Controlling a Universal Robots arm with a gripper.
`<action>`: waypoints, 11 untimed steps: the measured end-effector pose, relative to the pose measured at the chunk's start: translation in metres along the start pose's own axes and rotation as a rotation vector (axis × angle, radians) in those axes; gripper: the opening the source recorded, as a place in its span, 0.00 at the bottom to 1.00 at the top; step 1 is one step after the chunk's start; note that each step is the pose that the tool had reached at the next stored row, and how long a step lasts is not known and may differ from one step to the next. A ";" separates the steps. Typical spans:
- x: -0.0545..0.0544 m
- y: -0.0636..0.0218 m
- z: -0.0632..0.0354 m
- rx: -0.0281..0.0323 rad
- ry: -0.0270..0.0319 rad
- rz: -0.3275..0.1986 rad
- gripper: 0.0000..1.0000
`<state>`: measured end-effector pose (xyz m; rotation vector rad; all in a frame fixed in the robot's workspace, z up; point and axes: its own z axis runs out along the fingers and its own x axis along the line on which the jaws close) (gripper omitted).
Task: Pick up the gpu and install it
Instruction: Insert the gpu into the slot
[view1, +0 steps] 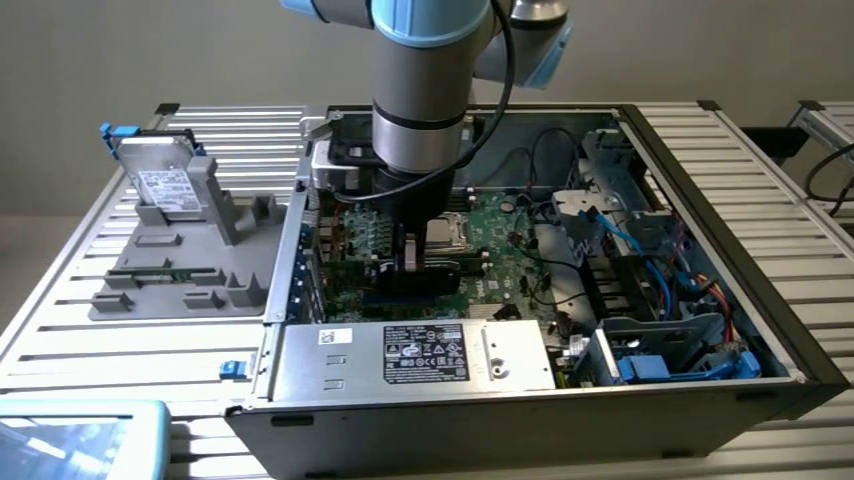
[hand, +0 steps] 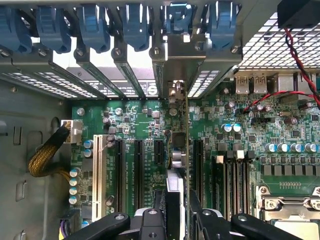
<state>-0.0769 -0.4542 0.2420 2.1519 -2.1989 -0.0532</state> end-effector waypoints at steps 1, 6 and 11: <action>0.000 0.0001 0.0000 -0.0001 0.0000 0.000 0.29; 0.000 0.0002 -0.0002 -0.0084 0.0001 0.000 0.29; 0.000 0.0002 -0.0002 -0.0085 0.0003 -0.002 0.29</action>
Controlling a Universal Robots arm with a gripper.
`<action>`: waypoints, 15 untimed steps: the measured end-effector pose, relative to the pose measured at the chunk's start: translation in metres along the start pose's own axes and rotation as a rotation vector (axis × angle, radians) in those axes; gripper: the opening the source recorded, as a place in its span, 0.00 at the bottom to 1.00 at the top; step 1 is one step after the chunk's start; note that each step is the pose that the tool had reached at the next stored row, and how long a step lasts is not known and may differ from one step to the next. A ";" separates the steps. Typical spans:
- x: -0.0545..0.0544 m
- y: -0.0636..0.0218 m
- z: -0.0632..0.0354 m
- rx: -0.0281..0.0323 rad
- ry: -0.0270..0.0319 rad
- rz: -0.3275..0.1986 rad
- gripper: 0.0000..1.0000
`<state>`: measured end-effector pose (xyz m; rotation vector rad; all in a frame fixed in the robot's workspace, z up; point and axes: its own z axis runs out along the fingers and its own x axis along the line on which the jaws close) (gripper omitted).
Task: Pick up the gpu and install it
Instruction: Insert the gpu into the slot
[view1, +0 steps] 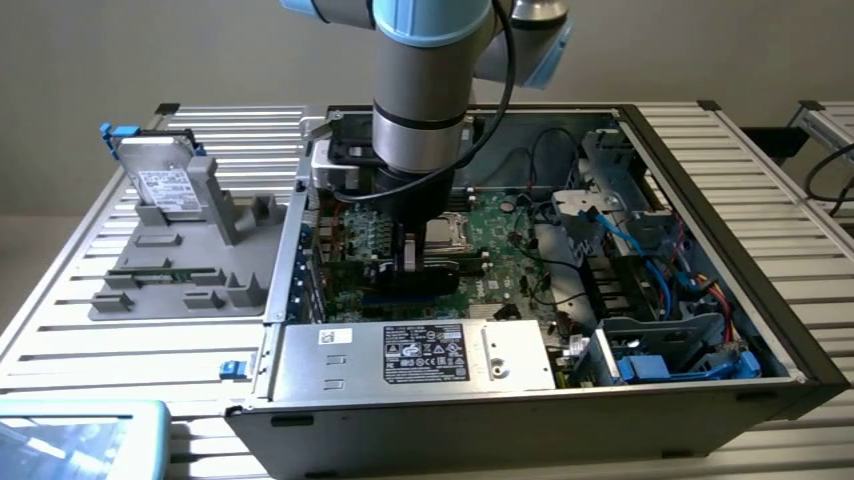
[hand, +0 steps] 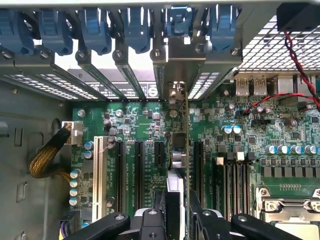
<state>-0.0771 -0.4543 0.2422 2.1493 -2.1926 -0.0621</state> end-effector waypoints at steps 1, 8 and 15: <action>0.000 0.0000 0.0000 -0.0001 0.0001 0.000 0.29; 0.000 0.0000 0.0007 0.0001 0.0000 -0.001 0.29; 0.000 0.0000 0.0008 0.0000 0.0003 -0.001 0.29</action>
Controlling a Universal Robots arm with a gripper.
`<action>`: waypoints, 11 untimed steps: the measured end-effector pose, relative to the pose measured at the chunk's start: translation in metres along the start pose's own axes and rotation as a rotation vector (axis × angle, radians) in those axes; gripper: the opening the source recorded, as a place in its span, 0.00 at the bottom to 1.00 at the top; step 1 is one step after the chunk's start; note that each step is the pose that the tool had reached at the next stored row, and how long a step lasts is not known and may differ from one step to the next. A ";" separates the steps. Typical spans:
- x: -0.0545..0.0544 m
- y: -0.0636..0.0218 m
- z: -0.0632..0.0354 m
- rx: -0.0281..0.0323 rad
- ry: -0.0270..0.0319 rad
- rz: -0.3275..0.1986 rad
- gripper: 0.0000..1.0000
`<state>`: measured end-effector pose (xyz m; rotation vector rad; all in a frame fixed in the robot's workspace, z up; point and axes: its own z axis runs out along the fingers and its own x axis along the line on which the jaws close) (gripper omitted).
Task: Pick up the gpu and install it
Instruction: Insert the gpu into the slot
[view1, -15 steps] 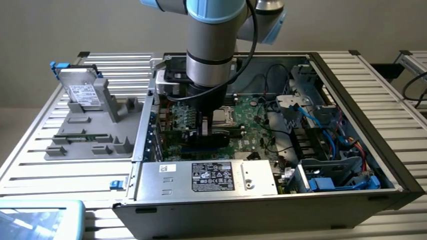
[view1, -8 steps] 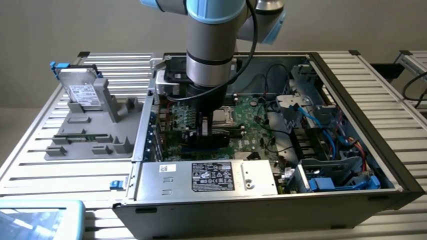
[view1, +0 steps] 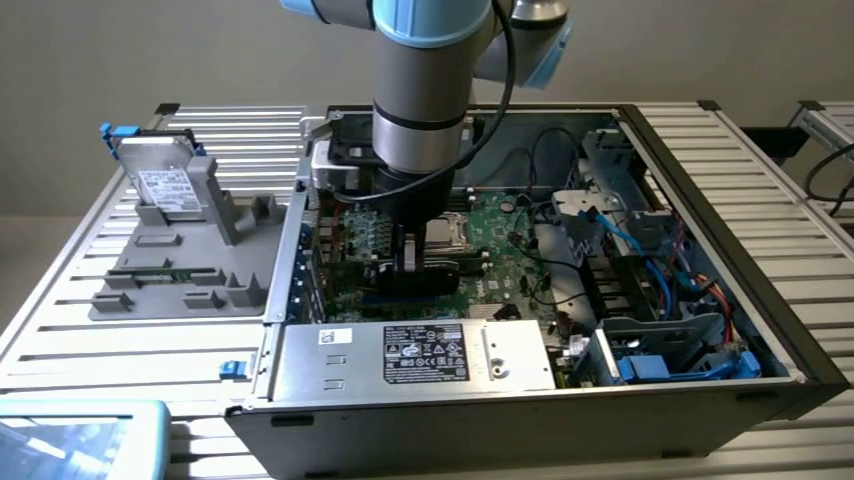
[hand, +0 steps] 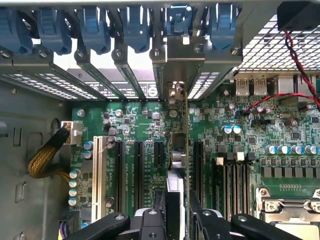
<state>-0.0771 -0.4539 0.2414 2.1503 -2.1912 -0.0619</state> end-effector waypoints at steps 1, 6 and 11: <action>0.000 0.0000 0.0003 0.0000 -0.0001 0.000 0.29; 0.000 -0.0001 0.0011 0.0000 -0.0001 0.000 0.29; 0.000 -0.0001 0.0013 0.0003 -0.0020 -0.004 0.29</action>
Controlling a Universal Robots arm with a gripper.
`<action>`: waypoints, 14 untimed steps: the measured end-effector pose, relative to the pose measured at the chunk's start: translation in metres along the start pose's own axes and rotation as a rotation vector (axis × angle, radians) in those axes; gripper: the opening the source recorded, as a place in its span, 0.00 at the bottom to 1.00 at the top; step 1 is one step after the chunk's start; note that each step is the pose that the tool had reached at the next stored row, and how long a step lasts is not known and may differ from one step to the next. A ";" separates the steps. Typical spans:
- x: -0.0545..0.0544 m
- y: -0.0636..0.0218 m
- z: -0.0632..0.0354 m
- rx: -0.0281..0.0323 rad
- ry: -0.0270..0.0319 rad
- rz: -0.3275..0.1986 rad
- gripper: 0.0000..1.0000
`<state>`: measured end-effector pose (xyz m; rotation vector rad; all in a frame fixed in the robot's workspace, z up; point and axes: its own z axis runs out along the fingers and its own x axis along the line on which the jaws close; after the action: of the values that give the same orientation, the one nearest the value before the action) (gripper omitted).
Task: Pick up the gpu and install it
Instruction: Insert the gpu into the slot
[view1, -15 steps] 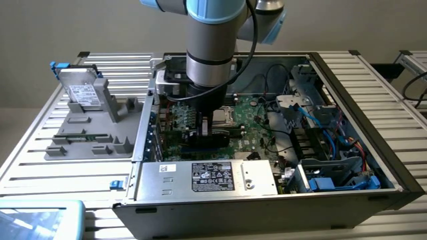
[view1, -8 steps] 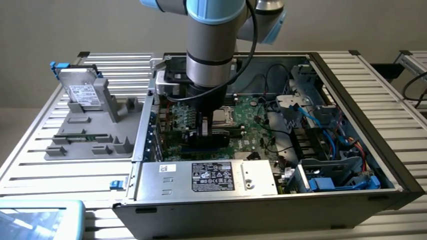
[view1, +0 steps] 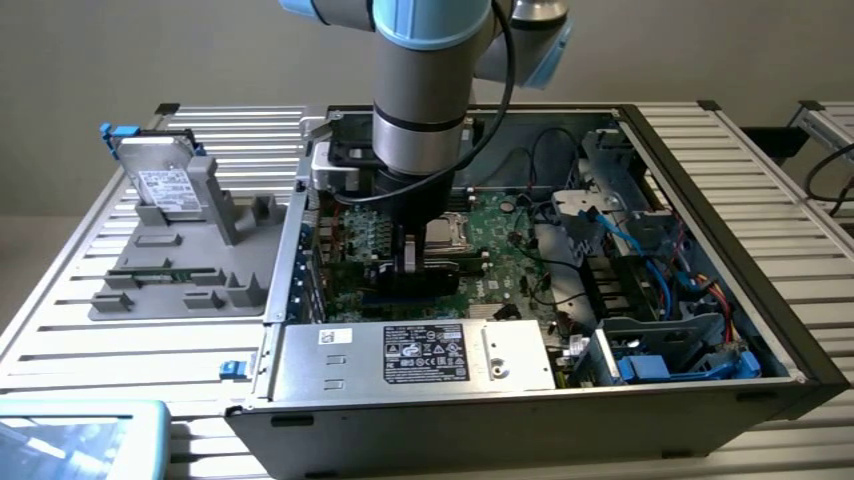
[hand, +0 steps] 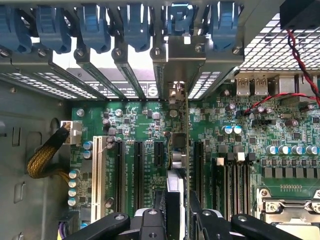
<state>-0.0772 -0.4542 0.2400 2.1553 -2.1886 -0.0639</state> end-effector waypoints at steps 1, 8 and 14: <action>0.000 0.0000 -0.0001 -0.0001 -0.0003 -0.002 0.29; 0.000 0.0001 0.0000 0.0001 0.0000 -0.010 0.29; 0.001 0.0001 -0.0001 0.0002 0.0005 -0.016 0.29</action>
<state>-0.0772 -0.4547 0.2401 2.1729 -2.1712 -0.0641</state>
